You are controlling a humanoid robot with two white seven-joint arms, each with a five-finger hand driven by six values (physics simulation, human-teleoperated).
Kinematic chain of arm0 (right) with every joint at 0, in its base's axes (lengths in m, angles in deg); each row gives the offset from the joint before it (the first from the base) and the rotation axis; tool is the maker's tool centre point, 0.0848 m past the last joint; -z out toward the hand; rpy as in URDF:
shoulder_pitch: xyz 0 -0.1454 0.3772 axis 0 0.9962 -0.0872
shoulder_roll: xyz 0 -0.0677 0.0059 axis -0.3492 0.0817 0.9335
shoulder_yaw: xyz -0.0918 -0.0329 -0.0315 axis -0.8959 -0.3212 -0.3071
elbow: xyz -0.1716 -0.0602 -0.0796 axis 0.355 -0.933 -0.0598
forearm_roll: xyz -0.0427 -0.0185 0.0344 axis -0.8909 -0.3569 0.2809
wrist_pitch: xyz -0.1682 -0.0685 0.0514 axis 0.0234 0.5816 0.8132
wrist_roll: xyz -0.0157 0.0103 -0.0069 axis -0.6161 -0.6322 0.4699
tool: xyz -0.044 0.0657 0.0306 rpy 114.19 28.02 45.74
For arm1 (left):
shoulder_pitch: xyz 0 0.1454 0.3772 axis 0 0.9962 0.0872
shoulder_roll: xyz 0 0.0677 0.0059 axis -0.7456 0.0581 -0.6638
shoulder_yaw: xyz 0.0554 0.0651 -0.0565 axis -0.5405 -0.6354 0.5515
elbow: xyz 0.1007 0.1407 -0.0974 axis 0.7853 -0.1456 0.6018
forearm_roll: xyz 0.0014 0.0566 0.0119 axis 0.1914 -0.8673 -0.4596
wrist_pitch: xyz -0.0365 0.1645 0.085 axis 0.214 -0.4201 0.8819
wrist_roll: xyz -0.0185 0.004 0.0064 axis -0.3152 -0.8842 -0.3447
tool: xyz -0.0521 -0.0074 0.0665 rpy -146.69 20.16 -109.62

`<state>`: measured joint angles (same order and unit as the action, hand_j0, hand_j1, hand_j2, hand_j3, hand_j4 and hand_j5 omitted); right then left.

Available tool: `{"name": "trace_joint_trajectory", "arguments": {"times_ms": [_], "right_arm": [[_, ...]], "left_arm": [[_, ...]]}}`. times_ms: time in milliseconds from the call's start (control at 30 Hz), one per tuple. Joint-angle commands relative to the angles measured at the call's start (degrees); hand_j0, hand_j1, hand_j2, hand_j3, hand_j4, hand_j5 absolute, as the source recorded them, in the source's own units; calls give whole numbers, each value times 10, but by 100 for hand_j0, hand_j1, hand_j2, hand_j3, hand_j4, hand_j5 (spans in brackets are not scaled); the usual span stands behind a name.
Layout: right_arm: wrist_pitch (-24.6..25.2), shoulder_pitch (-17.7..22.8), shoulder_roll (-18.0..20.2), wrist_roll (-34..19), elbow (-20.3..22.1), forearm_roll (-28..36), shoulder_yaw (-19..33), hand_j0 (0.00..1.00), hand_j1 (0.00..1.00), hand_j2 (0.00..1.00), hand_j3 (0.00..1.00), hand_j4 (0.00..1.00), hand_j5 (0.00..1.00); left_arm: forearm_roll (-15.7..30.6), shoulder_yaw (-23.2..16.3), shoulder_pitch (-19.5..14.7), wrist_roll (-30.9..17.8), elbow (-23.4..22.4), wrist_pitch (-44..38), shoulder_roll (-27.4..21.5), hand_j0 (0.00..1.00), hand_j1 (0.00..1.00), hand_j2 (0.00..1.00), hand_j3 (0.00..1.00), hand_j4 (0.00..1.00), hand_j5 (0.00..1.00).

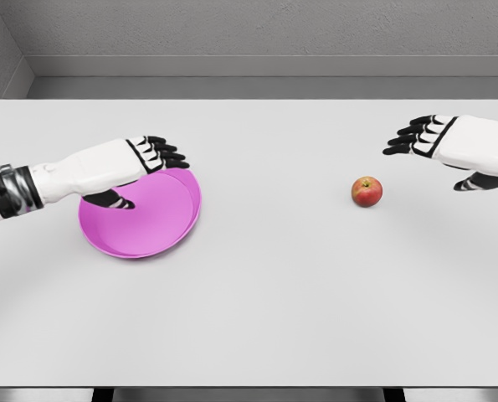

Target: Put the apple on the plate with both arms

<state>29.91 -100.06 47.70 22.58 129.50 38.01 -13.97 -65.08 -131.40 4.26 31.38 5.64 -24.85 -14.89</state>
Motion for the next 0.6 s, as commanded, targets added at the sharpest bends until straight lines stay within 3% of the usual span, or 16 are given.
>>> {"name": "trace_joint_trajectory", "arguments": {"times_ms": [0, 300, 367, 433, 533, 567], "right_arm": [[1, 0, 0, 0, 2, 3, 1, 100, 100, 100, 100, 100, 100], [1, 4, 6, -3, -2, 40, -13, 100, 100, 100, 100, 100, 100], [1, 4, 4, -105, -16, 151, -32, 100, 100, 100, 100, 100, 100], [1, 2, -1, -105, -17, 235, -33, 100, 100, 100, 100, 100, 100], [1, 1, -12, -105, -18, 242, -33, 100, 100, 100, 100, 100, 100], [1, -2, -46, -105, -23, 246, -33, 100, 100, 100, 100, 100, 100]], "left_arm": [[4, 2, 0, -4, 1, 0, -7, 100, 100, 100, 100, 100, 100], [5, 1, -4, -5, 2, 0, -6, 100, 100, 100, 100, 100, 100], [5, 1, -4, -16, 2, 0, -6, 100, 100, 100, 100, 100, 100], [5, 1, -4, -19, 2, 0, -6, 100, 100, 100, 100, 100, 100], [5, 1, -4, -22, 2, 0, -6, 100, 100, 100, 100, 100, 100], [5, 1, -4, -22, 2, 0, -6, 100, 100, 100, 100, 100, 100]]}}
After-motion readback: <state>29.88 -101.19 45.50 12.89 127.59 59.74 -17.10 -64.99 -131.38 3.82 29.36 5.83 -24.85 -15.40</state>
